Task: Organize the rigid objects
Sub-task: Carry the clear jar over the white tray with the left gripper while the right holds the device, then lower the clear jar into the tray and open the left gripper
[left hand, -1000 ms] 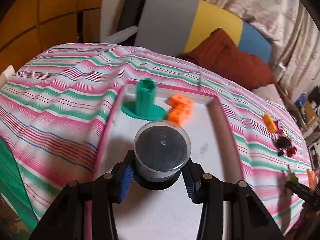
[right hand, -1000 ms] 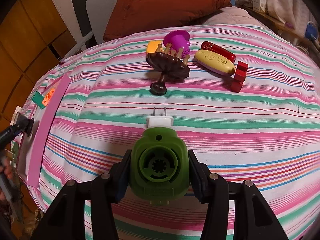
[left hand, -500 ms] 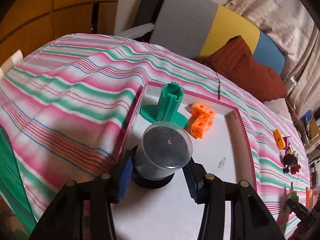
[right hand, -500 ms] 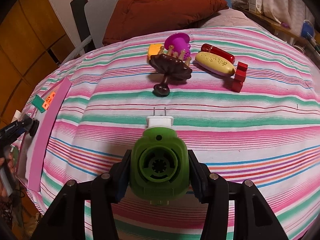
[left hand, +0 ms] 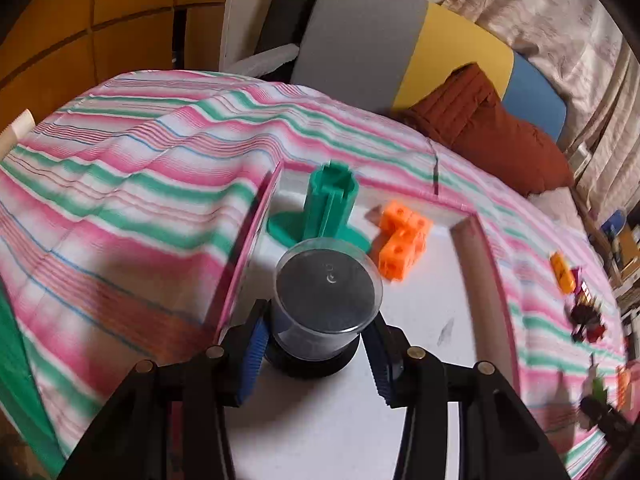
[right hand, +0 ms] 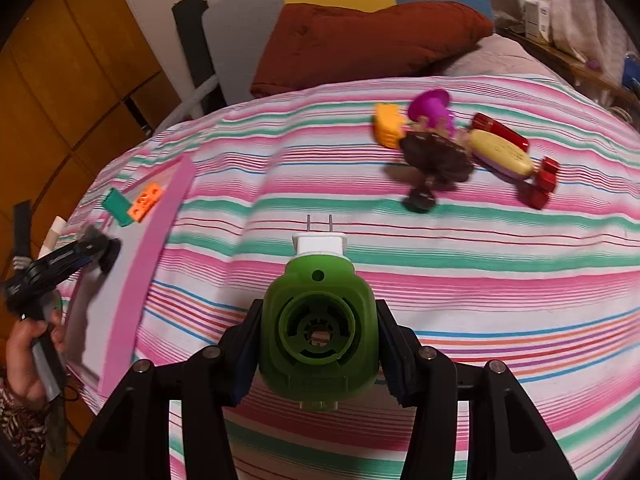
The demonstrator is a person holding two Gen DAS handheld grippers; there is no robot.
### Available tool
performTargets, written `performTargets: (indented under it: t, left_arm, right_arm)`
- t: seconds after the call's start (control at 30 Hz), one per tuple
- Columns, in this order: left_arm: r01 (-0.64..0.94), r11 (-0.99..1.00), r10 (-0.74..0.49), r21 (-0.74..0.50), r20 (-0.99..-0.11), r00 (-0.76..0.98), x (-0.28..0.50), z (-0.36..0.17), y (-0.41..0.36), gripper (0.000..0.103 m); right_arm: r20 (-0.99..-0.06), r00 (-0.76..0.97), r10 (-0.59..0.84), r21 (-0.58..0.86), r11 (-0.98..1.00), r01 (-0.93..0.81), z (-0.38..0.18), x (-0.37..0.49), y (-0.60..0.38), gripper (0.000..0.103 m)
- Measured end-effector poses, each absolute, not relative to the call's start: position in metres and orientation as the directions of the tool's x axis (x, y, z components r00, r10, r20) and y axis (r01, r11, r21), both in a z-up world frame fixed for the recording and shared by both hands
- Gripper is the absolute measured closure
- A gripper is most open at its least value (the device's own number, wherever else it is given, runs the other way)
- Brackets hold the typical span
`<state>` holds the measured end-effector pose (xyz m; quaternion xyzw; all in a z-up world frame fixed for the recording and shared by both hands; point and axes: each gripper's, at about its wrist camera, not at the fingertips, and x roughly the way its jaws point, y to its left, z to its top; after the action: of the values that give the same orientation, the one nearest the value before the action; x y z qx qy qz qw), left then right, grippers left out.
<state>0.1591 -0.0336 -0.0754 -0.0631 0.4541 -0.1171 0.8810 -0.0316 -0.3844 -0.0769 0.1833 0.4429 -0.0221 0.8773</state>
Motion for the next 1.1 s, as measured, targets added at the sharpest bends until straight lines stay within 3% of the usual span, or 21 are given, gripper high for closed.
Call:
performTargets:
  t: [0.17,0.3,0.63,1.1]
  left_arm:
    - [0.108,0.970,-0.243,-0.219,-0.818,0.521,0.164,-0.072,-0.030,0.054]
    - [0.088,0.959,-0.273,-0.268,-0.802,0.531,0.153,-0.067,-0.018,0.042]
    - [0.111,0.942,-0.321,-0.317,-0.750,0.578,0.109,-0.058,-0.009,0.042]
    - [0.178,0.951,-0.310,-0.253,-0.754,0.579,0.062,-0.068,-0.009,0.042]
  right_arm:
    - [-0.773,0.615,0.156,0.321,0.932,0.166,-0.069,-0.023,-0.365,0.050]
    - [-0.763,0.620,0.182,0.326,0.937,0.126,-0.061,-0.014,-0.350,0.050]
    - [-0.725,0.633,0.270,0.347,0.938,-0.003,-0.036,0.030,-0.291,0.050]
    - [-0.769,0.562,0.306,0.298,0.948,-0.109,-0.045,0.098,-0.213,0.051]
